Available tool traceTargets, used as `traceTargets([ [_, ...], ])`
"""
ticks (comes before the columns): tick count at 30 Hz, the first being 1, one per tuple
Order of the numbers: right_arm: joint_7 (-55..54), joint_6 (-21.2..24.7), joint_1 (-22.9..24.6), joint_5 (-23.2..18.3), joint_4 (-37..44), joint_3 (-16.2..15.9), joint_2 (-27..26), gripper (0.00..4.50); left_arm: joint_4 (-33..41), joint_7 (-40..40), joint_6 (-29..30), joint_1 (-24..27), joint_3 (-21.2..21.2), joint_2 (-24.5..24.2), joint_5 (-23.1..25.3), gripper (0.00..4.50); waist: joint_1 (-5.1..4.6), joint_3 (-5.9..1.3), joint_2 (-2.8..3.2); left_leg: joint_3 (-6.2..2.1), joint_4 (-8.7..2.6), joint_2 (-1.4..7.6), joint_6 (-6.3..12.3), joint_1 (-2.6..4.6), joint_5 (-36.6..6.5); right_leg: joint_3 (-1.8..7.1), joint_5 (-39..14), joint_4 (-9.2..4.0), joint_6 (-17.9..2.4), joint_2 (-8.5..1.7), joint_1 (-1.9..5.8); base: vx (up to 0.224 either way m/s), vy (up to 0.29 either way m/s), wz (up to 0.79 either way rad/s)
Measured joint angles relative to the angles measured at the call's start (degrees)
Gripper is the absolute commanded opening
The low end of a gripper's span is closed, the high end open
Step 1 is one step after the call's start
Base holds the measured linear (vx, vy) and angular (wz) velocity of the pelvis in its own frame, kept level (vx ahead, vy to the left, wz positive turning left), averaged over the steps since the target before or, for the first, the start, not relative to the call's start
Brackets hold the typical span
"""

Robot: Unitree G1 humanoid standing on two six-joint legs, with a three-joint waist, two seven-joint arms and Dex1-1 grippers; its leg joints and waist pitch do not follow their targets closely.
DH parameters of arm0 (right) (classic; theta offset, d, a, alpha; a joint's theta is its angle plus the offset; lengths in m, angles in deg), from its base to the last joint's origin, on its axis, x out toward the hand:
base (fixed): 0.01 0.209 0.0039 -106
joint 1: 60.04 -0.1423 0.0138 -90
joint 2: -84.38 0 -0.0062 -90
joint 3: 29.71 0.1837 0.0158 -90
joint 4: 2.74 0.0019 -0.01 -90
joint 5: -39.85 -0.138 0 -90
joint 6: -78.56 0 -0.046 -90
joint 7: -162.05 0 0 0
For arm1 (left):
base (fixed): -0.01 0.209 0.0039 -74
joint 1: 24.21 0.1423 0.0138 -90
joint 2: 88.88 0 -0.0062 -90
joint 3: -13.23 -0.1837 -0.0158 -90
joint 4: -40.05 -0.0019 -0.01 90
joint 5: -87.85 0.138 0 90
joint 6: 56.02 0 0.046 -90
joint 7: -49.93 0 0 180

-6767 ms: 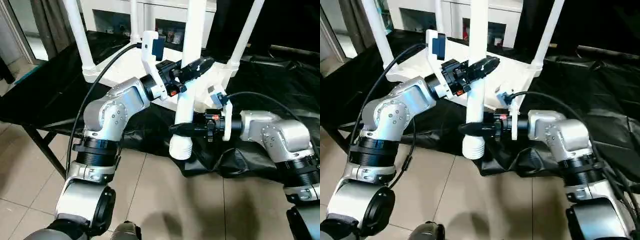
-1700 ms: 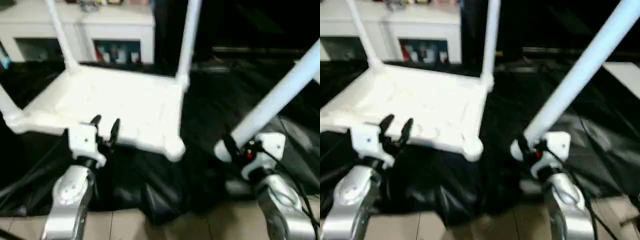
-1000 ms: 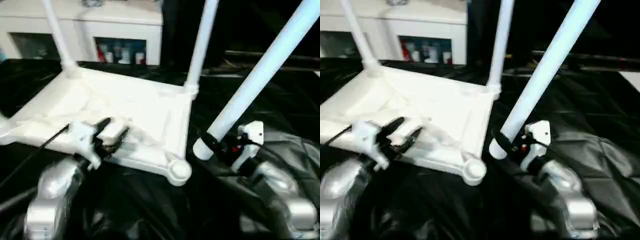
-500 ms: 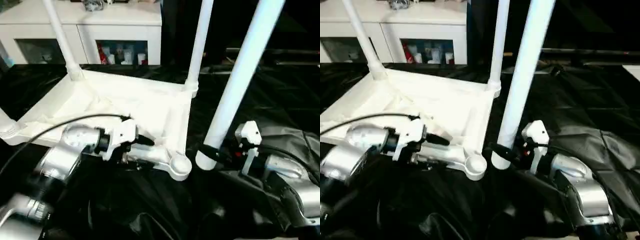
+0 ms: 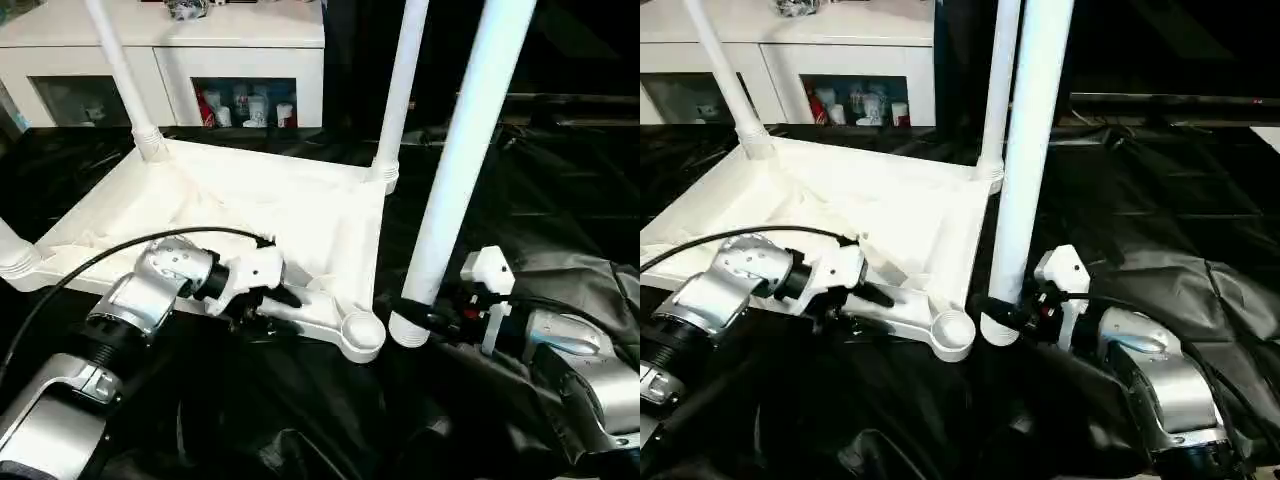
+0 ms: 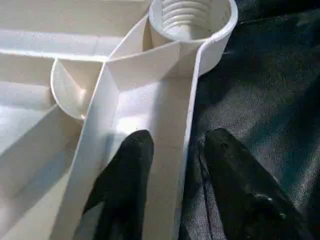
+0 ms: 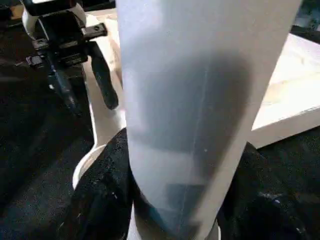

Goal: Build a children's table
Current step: Insert table leg to table base

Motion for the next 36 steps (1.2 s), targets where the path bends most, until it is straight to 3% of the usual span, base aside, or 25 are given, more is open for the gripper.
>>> traceTargets([
  [11,-0.16,0.00,-0.02,0.12,0.00,-0.62,-0.10,1.88,-4.38,0.08,-3.27,-1.20,-0.12,0.17,2.15,0.73,0.70,0.09,0.14,0.28,-0.18,0.16,0.00,-0.01,0.00,0.01,0.00,-0.16,0.00,0.00,-0.05,0.000,0.000,0.00],
  [19,-0.62,0.01,-0.01,0.11,0.02,-0.51,0.20,1.88,-6.43,1.11,-4.29,-2.17,-0.43,0.98,3.09,0.18,0.64,0.13,0.20,0.34,-0.23,0.18,-0.01,-0.01,0.00,0.04,0.00,-0.18,0.00,0.00,-0.08,0.000,0.000,0.00],
  [25,-2.49,1.05,-0.45,-0.17,-0.11,2.31,-0.98,1.88,-2.96,0.32,4.01,-1.65,0.75,2.28,1.77,0.04,-0.27,0.13,0.21,0.44,-0.37,0.19,0.24,-0.29,0.20,0.08,0.00,-0.26,0.00,0.01,-0.45,0.000,0.000,0.00],
  [28,-4.37,2.63,-2.74,-2.08,-1.92,4.47,-2.88,1.88,0.00,-4.14,9.57,-0.01,2.94,3.98,1.43,0.04,-0.86,0.11,0.23,0.48,-0.40,0.18,0.65,-0.68,0.47,0.09,0.00,-0.16,-0.01,0.01,-0.87,0.000,0.000,0.00],
  [31,-4.83,3.15,-5.09,-4.26,-2.41,5.49,-3.90,1.88,2.70,-9.04,12.36,1.69,4.05,5.60,1.59,0.04,-1.02,0.08,0.26,0.48,-0.42,0.22,0.76,-0.76,0.54,0.06,0.00,-0.17,-0.01,0.03,-0.94,0.000,0.000,0.00],
  [36,-5.08,3.41,-7.63,-5.25,-2.50,4.98,-5.88,1.88,7.95,-14.44,13.35,4.81,4.05,8.38,2.41,0.04,-0.29,0.07,0.20,0.50,-0.41,0.26,0.81,-0.81,0.59,-0.05,-0.01,-0.20,-0.03,0.01,-0.92,0.000,0.000,0.00],
])
